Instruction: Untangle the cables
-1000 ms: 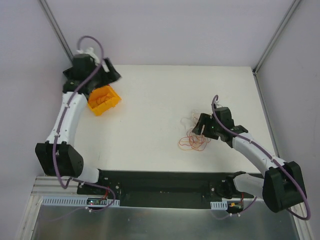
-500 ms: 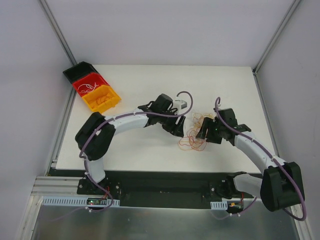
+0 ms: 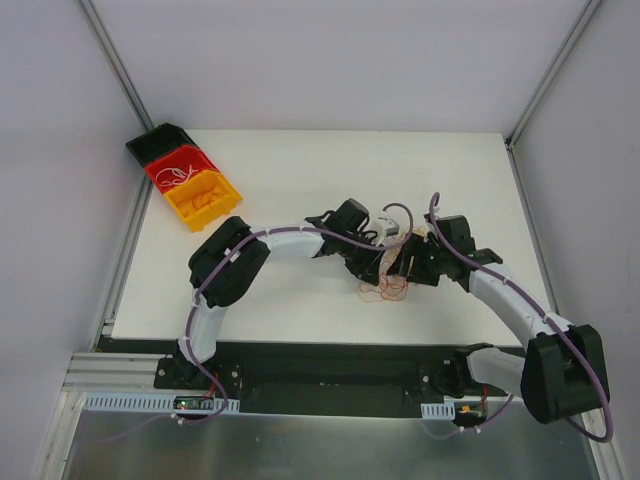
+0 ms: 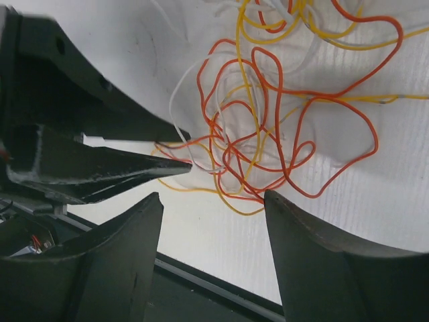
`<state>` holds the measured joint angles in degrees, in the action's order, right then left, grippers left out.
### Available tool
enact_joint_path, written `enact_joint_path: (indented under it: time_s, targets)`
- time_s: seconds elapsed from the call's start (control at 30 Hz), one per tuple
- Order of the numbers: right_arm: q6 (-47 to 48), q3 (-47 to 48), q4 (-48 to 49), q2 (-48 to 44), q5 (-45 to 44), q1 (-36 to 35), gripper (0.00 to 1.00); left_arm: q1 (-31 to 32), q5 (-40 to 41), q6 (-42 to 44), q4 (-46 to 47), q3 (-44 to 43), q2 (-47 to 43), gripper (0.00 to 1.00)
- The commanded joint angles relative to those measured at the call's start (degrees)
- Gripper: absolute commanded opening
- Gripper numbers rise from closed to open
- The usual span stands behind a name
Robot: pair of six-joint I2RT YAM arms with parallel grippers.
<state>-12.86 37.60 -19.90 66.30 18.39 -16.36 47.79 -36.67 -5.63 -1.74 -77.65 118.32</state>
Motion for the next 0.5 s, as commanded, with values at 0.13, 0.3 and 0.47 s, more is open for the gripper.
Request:
enact_joint_path:
  time_s: [0.13,0.3,0.47]
  targets:
    - [-3.1,0.5,3.4,4.0,0.6,-0.3,0.65,1.7,2.1,1.9,0.7,6.5,-12.2,0.0]
    - [-8.0,4.7,3.2,12.5,-0.6,-3.8,0.56,2.8,2.0,-3.1,1.0,10.5,-22.8,0.0]
    - [-16.4,7.3,4.1,17.9,-8.3,-6.8,0.48,4.5,2.8,-5.6,0.0,10.8,-33.0,0.0]
